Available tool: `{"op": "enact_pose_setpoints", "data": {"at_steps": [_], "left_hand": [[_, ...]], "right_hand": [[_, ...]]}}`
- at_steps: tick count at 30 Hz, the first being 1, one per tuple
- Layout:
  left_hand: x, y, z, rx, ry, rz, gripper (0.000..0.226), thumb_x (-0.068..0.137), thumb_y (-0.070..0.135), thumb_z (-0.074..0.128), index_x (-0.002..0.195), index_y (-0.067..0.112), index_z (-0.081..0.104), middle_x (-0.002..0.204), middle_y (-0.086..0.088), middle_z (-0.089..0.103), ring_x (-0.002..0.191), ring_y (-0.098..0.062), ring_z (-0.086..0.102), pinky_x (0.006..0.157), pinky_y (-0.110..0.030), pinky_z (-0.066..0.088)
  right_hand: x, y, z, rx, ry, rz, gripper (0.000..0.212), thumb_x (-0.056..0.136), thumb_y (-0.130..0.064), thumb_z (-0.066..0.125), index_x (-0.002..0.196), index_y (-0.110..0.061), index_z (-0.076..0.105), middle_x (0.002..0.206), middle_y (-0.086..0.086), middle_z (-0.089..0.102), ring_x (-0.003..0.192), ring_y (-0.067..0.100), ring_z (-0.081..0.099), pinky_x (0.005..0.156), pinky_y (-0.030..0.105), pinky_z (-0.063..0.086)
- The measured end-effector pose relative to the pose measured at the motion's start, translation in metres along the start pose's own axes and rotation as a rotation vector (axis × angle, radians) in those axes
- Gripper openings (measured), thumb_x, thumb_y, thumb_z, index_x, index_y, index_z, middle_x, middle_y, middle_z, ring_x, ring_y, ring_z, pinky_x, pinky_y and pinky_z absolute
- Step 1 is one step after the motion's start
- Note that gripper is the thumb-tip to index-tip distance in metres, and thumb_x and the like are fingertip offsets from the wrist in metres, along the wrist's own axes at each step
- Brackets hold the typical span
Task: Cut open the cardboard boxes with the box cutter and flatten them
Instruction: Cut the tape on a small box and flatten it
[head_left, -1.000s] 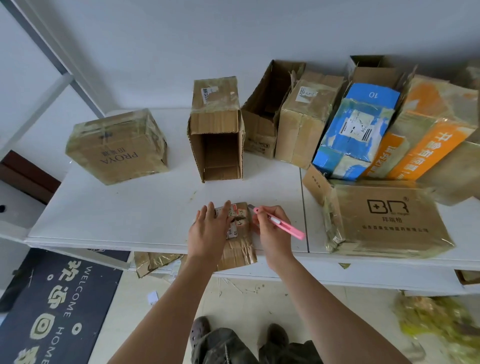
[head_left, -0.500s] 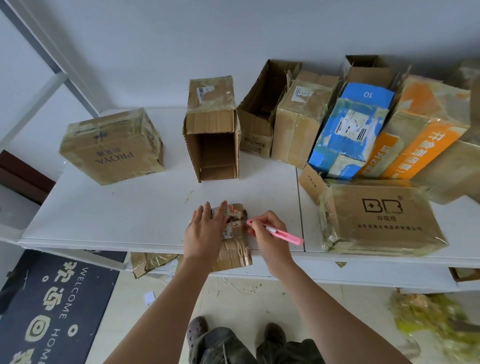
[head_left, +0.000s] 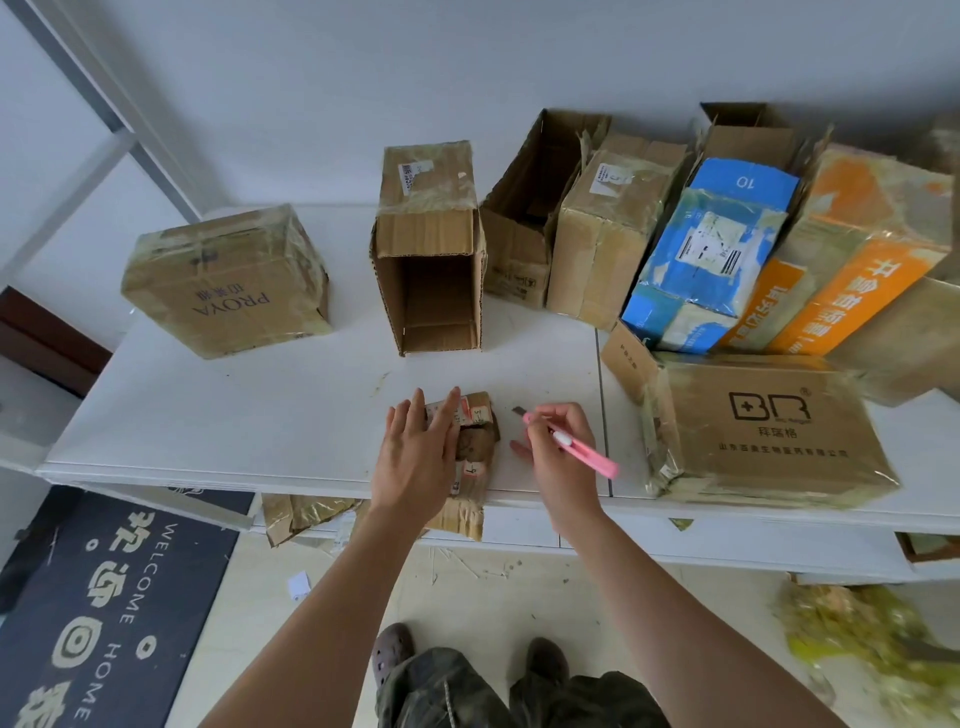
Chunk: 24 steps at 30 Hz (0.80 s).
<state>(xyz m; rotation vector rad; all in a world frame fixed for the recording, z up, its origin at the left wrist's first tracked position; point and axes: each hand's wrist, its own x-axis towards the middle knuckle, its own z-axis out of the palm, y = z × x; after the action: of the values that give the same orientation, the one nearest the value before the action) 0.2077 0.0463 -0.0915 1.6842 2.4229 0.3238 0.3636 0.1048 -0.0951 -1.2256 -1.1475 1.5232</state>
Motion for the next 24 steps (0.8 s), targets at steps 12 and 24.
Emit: {"op": "enact_pose_setpoints", "data": {"at_steps": [12, 24], "left_hand": [[-0.006, -0.007, -0.004, 0.105, -0.117, -0.150, 0.051, 0.101, 0.057, 0.021, 0.151, 0.050, 0.014, 0.161, -0.011, 0.014, 0.149, -0.036, 0.013, 0.117, -0.059, 0.010], [0.004, 0.013, -0.016, -0.029, -0.088, -0.391, 0.050, 0.101, 0.055, 0.025, 0.148, 0.039, 0.024, 0.129, -0.014, 0.040, 0.117, -0.038, 0.045, 0.079, -0.043, 0.047]], "right_hand": [[0.029, -0.008, -0.033, -1.231, -0.185, -0.306, 0.046, 0.093, -0.009, 0.058, 0.137, -0.016, 0.048, 0.122, 0.008, 0.056, 0.117, 0.025, 0.047, 0.085, 0.034, 0.048], [-0.026, -0.023, -0.001, -0.496, -0.226, -0.291, 0.008, 0.095, 0.001, 0.055, 0.103, 0.000, 0.057, 0.093, 0.011, 0.063, 0.076, 0.024, 0.064, 0.065, 0.034, 0.056]]}}
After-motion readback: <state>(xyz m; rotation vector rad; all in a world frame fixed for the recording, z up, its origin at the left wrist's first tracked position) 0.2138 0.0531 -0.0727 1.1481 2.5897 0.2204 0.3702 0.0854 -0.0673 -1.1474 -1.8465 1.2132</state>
